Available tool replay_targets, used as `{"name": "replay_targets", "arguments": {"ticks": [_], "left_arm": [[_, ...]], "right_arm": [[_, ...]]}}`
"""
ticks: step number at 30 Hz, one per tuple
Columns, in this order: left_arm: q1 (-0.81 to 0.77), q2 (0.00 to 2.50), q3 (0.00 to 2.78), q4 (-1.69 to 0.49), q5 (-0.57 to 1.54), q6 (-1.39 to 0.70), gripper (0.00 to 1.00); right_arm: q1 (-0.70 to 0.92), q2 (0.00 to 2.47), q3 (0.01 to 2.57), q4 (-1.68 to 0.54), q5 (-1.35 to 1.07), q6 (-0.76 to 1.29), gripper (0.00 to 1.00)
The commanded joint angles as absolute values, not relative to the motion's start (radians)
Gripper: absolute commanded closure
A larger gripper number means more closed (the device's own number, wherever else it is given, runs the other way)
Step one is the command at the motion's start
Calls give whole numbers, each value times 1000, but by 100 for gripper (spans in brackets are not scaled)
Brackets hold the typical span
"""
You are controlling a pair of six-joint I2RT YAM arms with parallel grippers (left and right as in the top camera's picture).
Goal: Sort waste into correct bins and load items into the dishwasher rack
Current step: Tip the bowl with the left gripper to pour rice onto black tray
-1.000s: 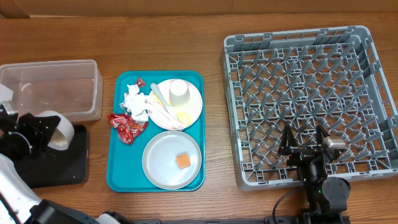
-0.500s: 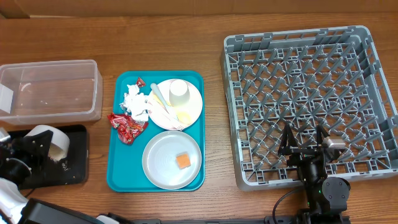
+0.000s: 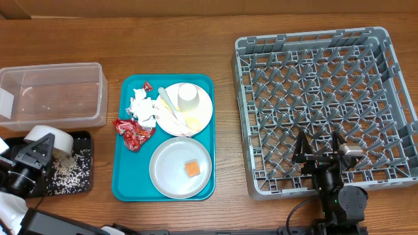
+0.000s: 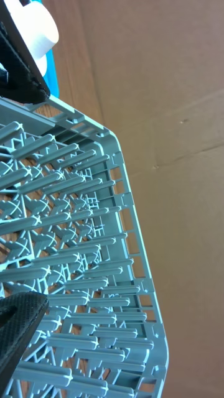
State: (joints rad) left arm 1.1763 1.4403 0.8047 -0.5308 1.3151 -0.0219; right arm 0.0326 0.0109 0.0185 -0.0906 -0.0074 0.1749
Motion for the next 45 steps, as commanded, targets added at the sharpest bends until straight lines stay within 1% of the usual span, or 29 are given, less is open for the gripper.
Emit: {"name": "replay_targets", "arguments": {"ticks": [1, 9, 19, 24, 28, 31, 33, 38, 43, 45], "left_arm": [[1180, 1433, 802, -529, 1381, 1, 96], [1189, 1433, 795, -529, 1398, 31, 96], [1289, 1433, 754, -524, 1445, 68, 96], [1296, 1433, 753, -522, 1469, 83, 96], [1296, 1433, 753, -520, 1556, 99, 96], [1297, 1434, 753, -522, 1540, 87, 96], [1296, 1434, 753, -525, 1567, 92, 96], [1297, 1434, 753, -523, 1496, 106, 96], [1297, 1435, 753, -522, 1493, 109, 96], [1295, 1434, 753, -561, 1499, 104, 96]], "right_arm": [[27, 3, 8, -84, -1, 167, 0], [27, 3, 8, -84, -1, 167, 0], [27, 3, 8, -84, -1, 167, 0], [27, 3, 8, -84, -1, 167, 0], [27, 3, 8, -84, -1, 167, 0], [27, 3, 8, -84, -1, 167, 0], [27, 3, 8, -84, -1, 167, 0], [27, 3, 8, -84, -1, 167, 0], [27, 3, 8, -84, -1, 167, 0], [27, 3, 8, -84, -1, 167, 0]]}}
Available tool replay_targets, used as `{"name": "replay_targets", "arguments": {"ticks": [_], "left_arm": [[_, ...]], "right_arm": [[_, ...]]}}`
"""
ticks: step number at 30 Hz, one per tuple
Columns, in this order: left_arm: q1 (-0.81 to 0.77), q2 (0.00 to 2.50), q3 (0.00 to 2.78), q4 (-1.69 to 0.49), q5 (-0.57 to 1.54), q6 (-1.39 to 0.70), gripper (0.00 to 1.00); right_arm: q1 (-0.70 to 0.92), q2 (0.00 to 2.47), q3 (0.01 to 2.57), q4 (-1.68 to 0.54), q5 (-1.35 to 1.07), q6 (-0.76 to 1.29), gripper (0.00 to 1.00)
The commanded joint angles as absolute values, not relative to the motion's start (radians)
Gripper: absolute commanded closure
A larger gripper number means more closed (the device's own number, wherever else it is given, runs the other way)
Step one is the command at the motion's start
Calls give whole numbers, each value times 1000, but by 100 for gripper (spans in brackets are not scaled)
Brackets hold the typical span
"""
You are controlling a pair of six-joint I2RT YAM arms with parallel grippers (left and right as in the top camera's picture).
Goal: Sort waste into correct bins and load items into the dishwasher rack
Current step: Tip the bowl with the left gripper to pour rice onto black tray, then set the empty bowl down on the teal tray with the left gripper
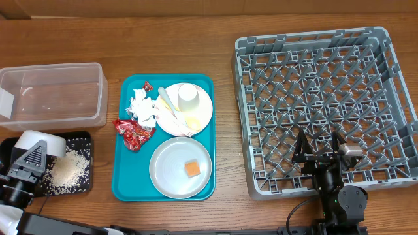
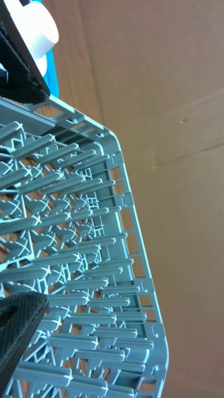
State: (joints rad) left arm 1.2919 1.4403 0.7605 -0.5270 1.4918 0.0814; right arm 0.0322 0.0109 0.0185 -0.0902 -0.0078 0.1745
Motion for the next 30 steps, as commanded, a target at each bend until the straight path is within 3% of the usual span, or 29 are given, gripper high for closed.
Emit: {"name": "replay_targets", "arguments": {"ticks": [1, 13, 21, 30], "left_arm": [[1295, 1434, 753, -580, 1493, 105, 96], [1238, 1256, 780, -697, 1422, 39, 96], [942, 997, 1018, -852, 888, -136, 96], [529, 983, 1188, -1127, 386, -148, 96]], "right_arm": [[27, 3, 8, -84, -1, 167, 0], [27, 3, 8, -84, -1, 167, 0], [27, 3, 8, -84, -1, 167, 0], [27, 3, 8, -84, -1, 167, 0]]}}
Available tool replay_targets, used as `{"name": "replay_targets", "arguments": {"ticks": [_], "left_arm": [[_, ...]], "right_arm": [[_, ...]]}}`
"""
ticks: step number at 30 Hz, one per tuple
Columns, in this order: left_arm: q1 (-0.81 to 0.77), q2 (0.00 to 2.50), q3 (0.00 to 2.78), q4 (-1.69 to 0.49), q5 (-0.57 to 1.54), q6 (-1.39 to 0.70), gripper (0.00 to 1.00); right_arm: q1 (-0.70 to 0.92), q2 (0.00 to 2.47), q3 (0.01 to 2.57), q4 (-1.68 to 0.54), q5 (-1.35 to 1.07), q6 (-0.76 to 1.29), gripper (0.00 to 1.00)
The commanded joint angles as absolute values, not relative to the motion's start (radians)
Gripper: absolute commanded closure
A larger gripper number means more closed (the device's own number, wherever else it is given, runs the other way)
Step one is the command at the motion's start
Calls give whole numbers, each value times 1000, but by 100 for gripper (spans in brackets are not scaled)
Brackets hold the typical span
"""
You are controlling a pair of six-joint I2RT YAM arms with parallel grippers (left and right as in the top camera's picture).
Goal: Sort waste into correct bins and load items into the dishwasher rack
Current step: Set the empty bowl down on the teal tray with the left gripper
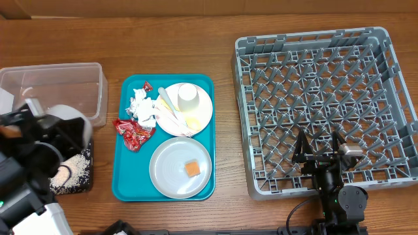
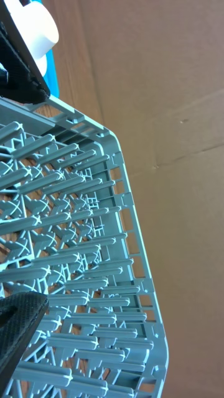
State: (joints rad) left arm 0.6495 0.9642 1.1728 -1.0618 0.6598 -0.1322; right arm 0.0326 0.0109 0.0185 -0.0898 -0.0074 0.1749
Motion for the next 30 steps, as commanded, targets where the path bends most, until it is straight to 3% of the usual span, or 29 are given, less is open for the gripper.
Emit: {"name": "replay_targets", "arguments": {"ticks": [1, 10, 19, 30], "left_arm": [[488, 993, 1188, -1160, 358, -146, 96], [208, 1148, 1174, -1340, 254, -231, 96], [104, 1356, 1130, -1331, 239, -304, 96], [25, 1435, 1126, -1318, 109, -382, 96]], "right_arm": [[27, 3, 8, -84, -1, 167, 0], [27, 3, 8, -84, -1, 167, 0], [27, 3, 8, -84, -1, 167, 0], [27, 3, 8, -84, -1, 167, 0]]}}
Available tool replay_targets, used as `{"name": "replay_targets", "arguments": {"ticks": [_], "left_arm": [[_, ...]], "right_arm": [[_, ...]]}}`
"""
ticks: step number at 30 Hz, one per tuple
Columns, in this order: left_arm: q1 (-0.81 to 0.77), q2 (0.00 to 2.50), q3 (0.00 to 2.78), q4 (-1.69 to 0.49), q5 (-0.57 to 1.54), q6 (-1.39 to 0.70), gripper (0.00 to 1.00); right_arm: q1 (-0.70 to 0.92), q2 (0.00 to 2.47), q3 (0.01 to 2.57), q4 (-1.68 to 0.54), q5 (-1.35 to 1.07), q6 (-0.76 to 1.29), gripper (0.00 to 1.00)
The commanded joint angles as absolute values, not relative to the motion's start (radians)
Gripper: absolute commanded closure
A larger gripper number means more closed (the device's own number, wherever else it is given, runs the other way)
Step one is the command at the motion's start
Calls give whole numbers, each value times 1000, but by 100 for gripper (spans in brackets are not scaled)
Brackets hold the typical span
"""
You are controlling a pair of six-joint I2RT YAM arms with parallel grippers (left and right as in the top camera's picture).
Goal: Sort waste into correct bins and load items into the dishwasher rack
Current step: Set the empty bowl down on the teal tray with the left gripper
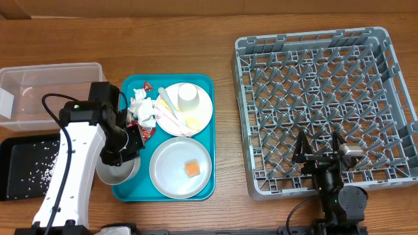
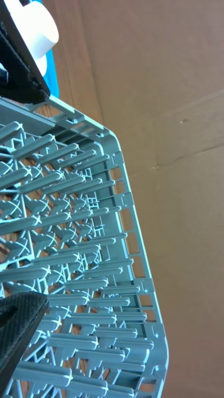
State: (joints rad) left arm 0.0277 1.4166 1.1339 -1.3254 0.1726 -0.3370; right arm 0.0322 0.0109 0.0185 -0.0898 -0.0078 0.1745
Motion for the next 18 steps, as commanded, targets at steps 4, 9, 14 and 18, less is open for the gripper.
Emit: {"name": "replay_targets", "arguments": {"ticks": [4, 9, 14, 18], "left_arm": [[25, 1442, 1098, -1298, 128, -391, 96], [23, 1443, 1027, -1249, 205, -397, 96], [23, 1444, 971, -1192, 221, -397, 96], [24, 1445, 929, -1158, 171, -402, 96]], "right_arm": [[27, 3, 8, -84, -1, 167, 0], [27, 3, 8, -84, -1, 167, 0], [27, 3, 8, -84, -1, 167, 0], [27, 3, 8, -84, -1, 167, 0]]}}
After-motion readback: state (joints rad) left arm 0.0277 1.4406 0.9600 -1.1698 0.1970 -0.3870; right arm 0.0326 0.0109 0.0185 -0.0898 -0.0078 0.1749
